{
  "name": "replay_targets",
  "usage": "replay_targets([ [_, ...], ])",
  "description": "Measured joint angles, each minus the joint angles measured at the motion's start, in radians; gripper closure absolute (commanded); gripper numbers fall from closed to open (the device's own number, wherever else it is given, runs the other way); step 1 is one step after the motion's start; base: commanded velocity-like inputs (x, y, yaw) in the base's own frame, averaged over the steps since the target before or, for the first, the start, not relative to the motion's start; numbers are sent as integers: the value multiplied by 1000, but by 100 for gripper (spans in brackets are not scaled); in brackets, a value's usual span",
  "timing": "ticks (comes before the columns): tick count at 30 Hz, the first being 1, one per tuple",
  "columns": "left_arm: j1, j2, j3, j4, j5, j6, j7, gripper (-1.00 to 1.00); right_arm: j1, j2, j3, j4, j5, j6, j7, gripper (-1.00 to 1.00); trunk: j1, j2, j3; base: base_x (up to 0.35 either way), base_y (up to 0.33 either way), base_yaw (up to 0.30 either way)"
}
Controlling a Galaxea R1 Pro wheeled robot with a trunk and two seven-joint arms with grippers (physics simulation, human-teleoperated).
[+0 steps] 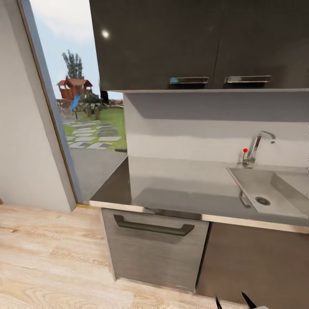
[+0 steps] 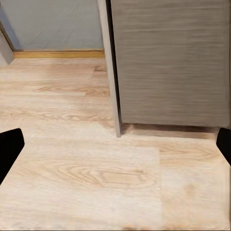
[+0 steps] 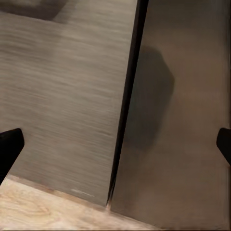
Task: Put the three can of soda from the living room inside the tash can in the kitchen.
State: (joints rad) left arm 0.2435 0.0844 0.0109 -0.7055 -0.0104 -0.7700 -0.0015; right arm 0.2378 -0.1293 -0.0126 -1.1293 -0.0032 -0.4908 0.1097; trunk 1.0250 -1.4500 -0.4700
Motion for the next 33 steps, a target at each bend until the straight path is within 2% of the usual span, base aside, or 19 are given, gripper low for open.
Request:
replay_targets([
  [33, 0, 1, -2, 0, 0, -2, 0, -100, 0, 2, 4, 20, 2, 0, -7, -100, 0, 0, 0, -309, 0, 0],
])
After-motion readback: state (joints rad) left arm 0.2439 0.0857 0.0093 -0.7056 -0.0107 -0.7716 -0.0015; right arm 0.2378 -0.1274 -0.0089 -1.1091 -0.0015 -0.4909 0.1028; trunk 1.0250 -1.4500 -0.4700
